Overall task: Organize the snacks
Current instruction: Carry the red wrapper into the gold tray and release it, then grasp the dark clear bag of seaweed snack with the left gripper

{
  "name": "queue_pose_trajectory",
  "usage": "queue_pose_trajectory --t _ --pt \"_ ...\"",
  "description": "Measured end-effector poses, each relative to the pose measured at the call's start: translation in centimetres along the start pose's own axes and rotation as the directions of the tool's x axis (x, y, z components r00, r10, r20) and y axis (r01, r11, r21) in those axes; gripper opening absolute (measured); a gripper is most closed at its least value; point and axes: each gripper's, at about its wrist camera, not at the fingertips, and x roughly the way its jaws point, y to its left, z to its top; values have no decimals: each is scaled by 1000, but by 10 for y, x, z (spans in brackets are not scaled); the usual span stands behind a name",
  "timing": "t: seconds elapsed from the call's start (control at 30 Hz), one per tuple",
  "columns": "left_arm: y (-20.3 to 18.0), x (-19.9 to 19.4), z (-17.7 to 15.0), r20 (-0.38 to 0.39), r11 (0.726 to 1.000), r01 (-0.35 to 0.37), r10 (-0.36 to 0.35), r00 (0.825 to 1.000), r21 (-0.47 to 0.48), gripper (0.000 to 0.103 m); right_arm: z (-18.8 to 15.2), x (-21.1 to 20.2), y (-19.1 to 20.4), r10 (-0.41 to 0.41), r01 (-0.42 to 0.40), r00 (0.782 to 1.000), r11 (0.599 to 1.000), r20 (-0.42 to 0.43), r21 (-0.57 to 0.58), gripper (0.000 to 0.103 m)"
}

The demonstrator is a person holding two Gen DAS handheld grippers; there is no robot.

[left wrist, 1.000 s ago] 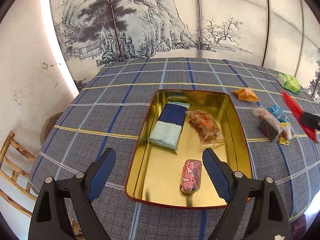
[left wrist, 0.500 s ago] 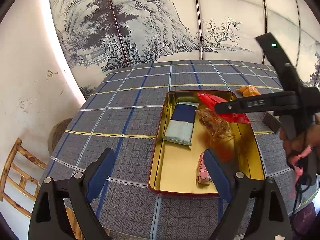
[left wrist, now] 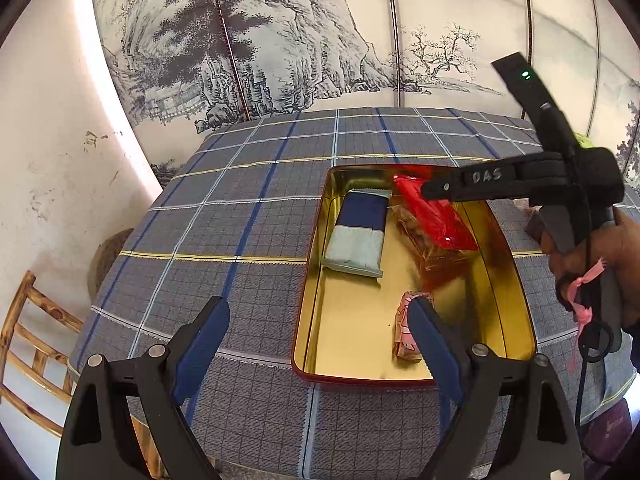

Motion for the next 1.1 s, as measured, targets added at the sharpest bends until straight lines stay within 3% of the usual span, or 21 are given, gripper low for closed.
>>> queue_pose_trajectory --t 0.27,0.5,0.6,0.7,0.8,0.93,1.1 --pt "0 -1 1 -6 1000 -1 1 1000 -4 89 -17 -55 -12 27 -26 988 1000 155 -7 47" --pt "-14 -5 3 -2 1000 2 -2 1000 23 91 -71 -109 -71 -126 119 963 992 236 42 50" --pt "-25 -7 3 -2 999 0 0 1000 46 91 -90 -127 -107 -248 231 940 968 236 95 51" --pt "-38 -10 4 4 997 -5 5 1000 76 93 -107 -146 -142 -324 294 918 943 229 156 51" --pt "-49 -11 5 3 995 -10 9 1000 99 95 -119 -162 -172 -416 378 885 905 211 197 56" --pt "-64 -13 10 -5 990 -7 8 1000 141 96 -133 -178 -212 -480 428 859 863 176 267 64" --pt "-89 -12 15 -46 979 48 -40 998 200 96 -147 -194 -248 -521 455 840 829 153 325 65"
